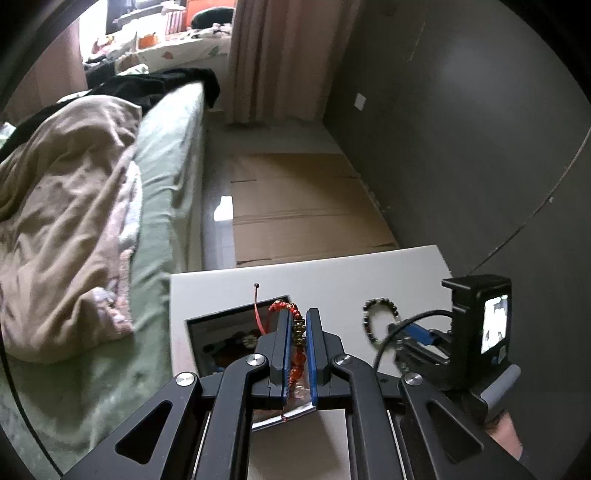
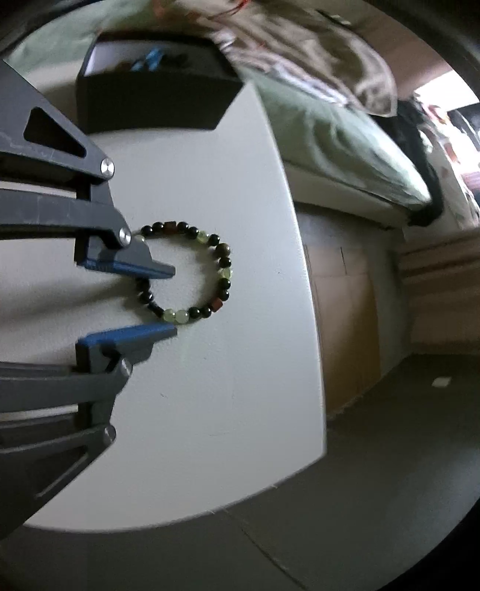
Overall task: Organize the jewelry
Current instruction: 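Carry the red string bracelet to the box with the left while the right grasps the black bead bracelet, then open the left gripper over the box while the right carries the black bead bracelet toward it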
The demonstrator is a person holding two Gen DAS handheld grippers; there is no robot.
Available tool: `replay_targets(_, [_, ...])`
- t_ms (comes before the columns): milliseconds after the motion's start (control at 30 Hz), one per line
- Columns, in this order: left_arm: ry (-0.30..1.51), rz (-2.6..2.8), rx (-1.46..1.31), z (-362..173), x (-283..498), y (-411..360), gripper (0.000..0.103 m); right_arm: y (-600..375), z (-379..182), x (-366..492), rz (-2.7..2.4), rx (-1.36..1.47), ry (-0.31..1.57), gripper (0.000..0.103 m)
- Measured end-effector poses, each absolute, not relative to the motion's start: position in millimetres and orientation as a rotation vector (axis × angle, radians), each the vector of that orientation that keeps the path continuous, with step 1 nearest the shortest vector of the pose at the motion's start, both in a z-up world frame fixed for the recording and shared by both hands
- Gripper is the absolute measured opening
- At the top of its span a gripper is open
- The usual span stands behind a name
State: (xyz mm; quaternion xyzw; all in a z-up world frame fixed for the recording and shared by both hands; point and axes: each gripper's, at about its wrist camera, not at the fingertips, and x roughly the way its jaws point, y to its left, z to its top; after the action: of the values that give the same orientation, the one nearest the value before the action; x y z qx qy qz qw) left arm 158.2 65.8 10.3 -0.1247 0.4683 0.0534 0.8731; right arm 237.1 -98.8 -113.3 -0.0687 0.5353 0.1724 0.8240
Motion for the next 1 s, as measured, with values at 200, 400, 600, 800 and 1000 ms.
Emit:
replay_targets(200, [0.982,0.147,-0.271,-0.5,153.0,78.1,0.007,-116.9,-106.0,236.6,0.41,-0.085,1.159,0.007])
replay_targets(400, [1.042,0.194,-0.295,-31.0,153.8,86.6,0.008,-127.4,-76.5,229.9,0.474,0.018,1.098,0.007])
replay_targets(600, [1.069,0.188,-0.46,-59.4,142.8,104.6,0.008,-129.8,-53.2,217.9,0.553,0.097,1.041,0.007])
replay_targets(800, [0.931,0.188,-0.566,-55.9,117.0,118.5,0.046,-117.9,-44.6,210.0,0.605,0.148,1.002,0.007])
replay_targets(1000, [0.785,0.199,-0.634,-28.9,93.9,136.7,0.055,-99.5,-24.5,194.6,0.708,0.203,0.908,0.007])
